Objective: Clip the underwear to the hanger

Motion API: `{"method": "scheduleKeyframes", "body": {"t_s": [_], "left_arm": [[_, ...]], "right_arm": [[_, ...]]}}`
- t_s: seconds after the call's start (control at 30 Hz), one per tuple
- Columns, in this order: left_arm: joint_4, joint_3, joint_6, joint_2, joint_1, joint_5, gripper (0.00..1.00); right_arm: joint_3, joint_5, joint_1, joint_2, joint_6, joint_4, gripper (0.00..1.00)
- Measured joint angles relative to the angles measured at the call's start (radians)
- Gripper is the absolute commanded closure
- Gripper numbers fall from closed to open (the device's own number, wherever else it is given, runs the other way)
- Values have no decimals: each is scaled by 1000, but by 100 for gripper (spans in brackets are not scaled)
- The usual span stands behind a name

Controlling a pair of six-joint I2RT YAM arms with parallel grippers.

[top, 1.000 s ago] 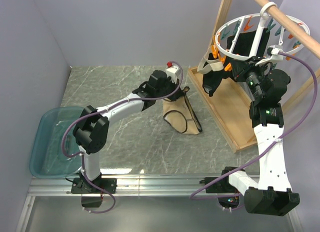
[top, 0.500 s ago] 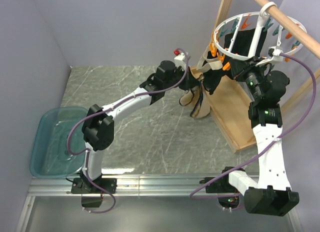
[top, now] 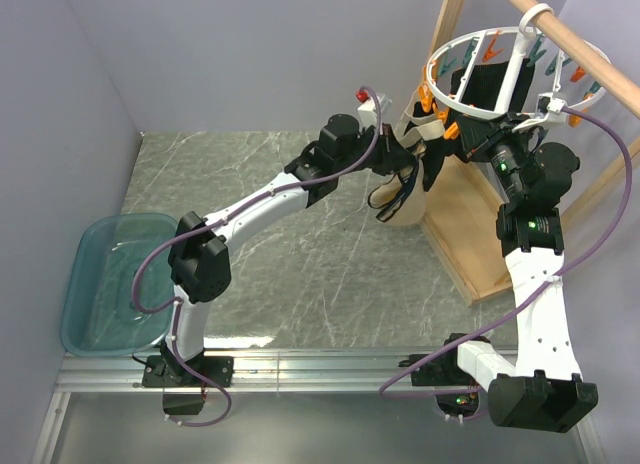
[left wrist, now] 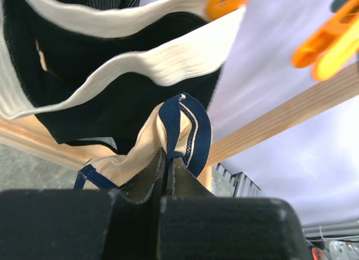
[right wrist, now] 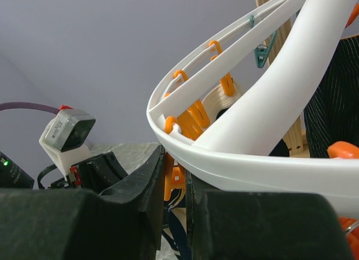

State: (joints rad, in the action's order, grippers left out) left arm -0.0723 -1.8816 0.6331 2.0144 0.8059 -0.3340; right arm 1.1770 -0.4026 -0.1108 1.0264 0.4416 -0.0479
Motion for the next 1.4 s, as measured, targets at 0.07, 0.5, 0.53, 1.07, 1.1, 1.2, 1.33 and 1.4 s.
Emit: {"method": "scheduleKeyframes", "body": {"t_s": [0.07,0.5,0.53,1.07,1.1,1.2,1.33,1.4], "left_arm": [[11,-18,1,0,6,0,100],[39,-106,0,6,49,-1,100],[40,-110,0,8,51,-1,100],[52,-174,-13,14,69,-2,100],[53,-177,-15,16,72,-2,100],[53,-183,-20,23,80,-2,100],[54,-183,-21,35,87,-2,100],[55,-188,-24,42,89,-2,100]], "right_arm": [[0,-2,0,1,4,-2,100],[0,-6,-1,5,14,-6,100],[0,-6,-1,5,14,-6,100],[-7,-8,-1,5,-13,-13,100],[-7,-9,-1,5,-14,-13,100],[-7,-9,-1,5,-17,-13,100],[-7,-10,-1,5,-27,-13,100],[-8,-10,-1,5,-36,-13,100]]}}
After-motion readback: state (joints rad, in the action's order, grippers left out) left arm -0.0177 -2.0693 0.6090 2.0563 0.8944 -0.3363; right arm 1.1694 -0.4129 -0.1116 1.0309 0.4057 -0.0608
